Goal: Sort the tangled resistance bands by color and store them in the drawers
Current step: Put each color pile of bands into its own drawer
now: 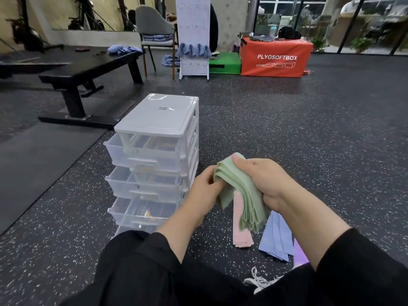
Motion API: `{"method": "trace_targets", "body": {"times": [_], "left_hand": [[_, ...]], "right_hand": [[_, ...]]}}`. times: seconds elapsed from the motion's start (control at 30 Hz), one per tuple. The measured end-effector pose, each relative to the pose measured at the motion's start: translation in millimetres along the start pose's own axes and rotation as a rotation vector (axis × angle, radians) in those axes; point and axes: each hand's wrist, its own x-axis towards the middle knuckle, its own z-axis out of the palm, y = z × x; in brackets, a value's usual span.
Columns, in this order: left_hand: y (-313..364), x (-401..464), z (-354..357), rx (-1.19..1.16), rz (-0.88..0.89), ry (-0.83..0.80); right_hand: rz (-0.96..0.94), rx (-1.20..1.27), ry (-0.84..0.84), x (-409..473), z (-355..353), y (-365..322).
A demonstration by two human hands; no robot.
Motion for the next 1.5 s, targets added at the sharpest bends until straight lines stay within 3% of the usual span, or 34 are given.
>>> {"method": "trace_targets", "body": {"times": [0.17,0.3,0.53,0.6,0.7,0.8,0.9,0.97,1.1,1.33,1.5], "left_hand": [[-5.9,-2.2,2.2,-0.024,-0.067,0.034],[-17.3,-3.1,0.8,-0.117,-0.127,0.019],[-14.6,-14.3,5.9,-0.637,-0.376,-0.04],[-11.3,-17.6,5.7,-0.715,-0.414,-0.047],[-5.6,-20.1,11.5,-0.603,-0.429,-0.035],[-2.7,-18.7,17.6,-0.635,-0.47,0.028],[-1.7,-15.7,17.2,-0.694,-0.473,0.067],[-1.5,-13.7,14.4,-0.735,-0.435,0.076],[8.6,-10.9,12.3,-0.767,-0.279,0.14],[13.1,-1.9,-6.7,-0.718,-0.209,0.368],[10.8,-8.6,-43.9,-0.771,-0.257,0.324]], "right_hand": [[0.065,0.08,-0.087,-0.1,-1.3,0.1],[0.108,-0.011,-0.147,-2.4,-5.1,-0.5],[0.072,-0.173,-0.056,4.0,-1.0,13.6],[0.023,-0.3,0.027,6.5,0.2,19.1],[-0.063,-0.634,0.111,8.6,4.6,25.6],[-0.121,-0.911,0.166,8.0,14.5,31.8],[-0.206,-1.059,0.3,7.1,15.9,35.4],[-0.195,-0.971,0.245,4.3,10.9,34.4],[-0.133,-0.631,-0.054,-4.5,7.0,36.6],[-0.182,-0.603,-0.137,1.2,27.4,34.1],[-0.159,-0.468,-0.218,15.0,48.5,31.1]]}}
